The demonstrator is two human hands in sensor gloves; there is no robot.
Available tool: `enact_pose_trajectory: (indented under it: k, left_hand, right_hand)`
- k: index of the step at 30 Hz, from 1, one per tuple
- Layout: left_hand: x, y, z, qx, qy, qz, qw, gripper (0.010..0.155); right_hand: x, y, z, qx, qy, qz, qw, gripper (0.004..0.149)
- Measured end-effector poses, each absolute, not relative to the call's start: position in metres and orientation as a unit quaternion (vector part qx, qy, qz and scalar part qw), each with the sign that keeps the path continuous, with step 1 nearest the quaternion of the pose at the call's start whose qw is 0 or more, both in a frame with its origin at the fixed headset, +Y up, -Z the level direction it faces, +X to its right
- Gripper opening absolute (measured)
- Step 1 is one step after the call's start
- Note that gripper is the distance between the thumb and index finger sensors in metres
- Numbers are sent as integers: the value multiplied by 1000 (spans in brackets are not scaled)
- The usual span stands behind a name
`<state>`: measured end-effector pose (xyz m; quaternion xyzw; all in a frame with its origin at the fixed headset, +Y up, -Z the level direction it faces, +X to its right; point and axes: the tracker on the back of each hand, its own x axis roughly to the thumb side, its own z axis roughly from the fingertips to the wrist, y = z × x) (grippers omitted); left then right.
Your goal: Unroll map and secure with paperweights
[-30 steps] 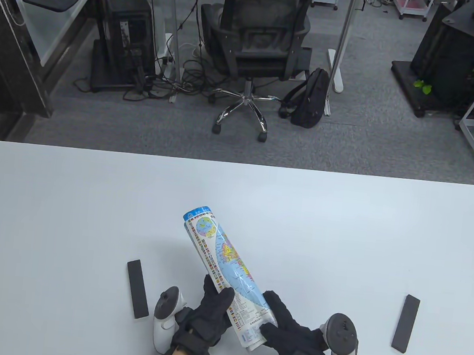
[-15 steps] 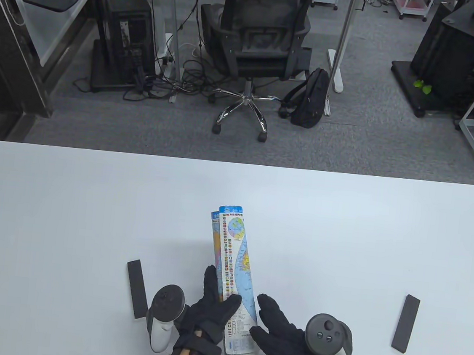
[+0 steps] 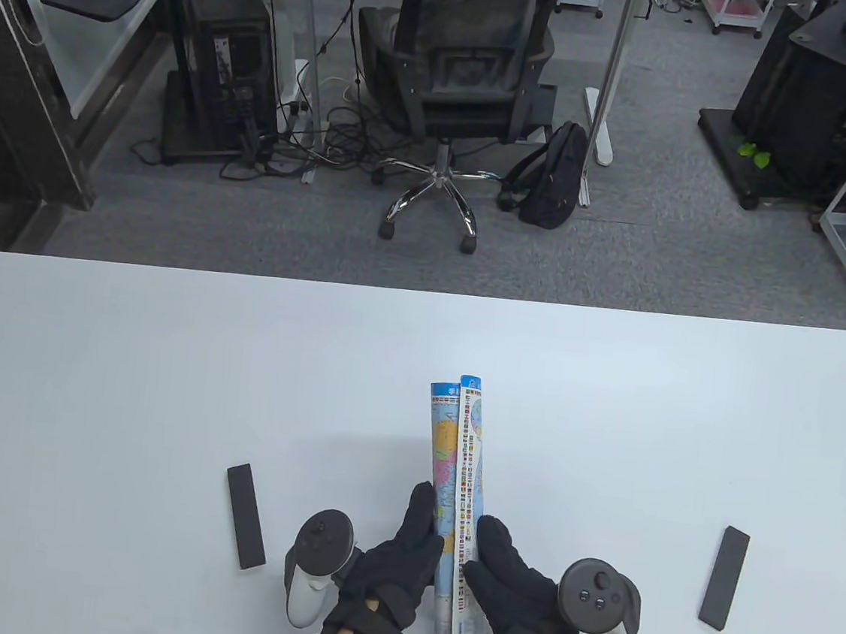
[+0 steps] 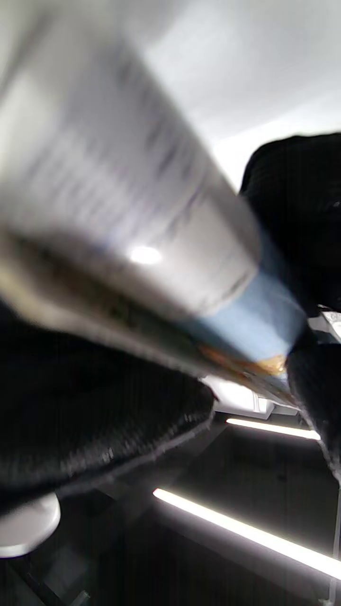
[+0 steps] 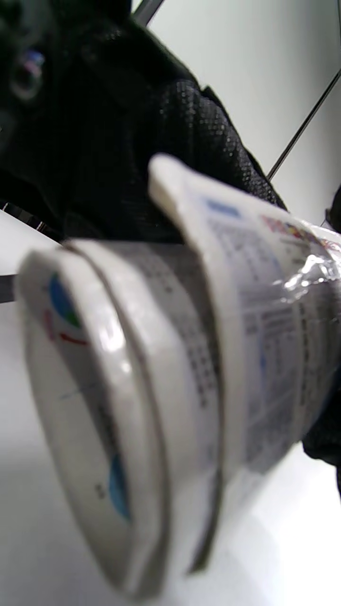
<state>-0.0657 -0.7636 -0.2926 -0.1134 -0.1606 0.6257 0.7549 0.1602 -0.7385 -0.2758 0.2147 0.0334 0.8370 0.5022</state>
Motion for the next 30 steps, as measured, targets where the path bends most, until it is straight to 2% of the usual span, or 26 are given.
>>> enact_pose_trajectory:
  k: [3,8,14,20,25,30]
  left_hand:
    - [-63,-762,-292,-109,-162,590,783,67]
    - [-58,-765,-293,-125,-159,582,788,78]
    - [-61,-754,-295,-83,-144,559,812,76]
    - [-61,-755,-294,-84,-120,545,826,75]
    - [-62,-758,-295,-106,-79,505,853,74]
    - [-60,-760,-295,-126,-59,459,877,70]
  right_hand:
    - [158,-742,-276,218,43,837,500,64]
    - [157,-745,-276,218,57,834,503,65]
    - [161,-742,-279,210,55,829,515,64]
    - [163,-740,-279,203,39,834,512,67]
    - [159,-732,-277,239,9,864,442,67]
    - [144,-741,-278,276,83,912,293,60]
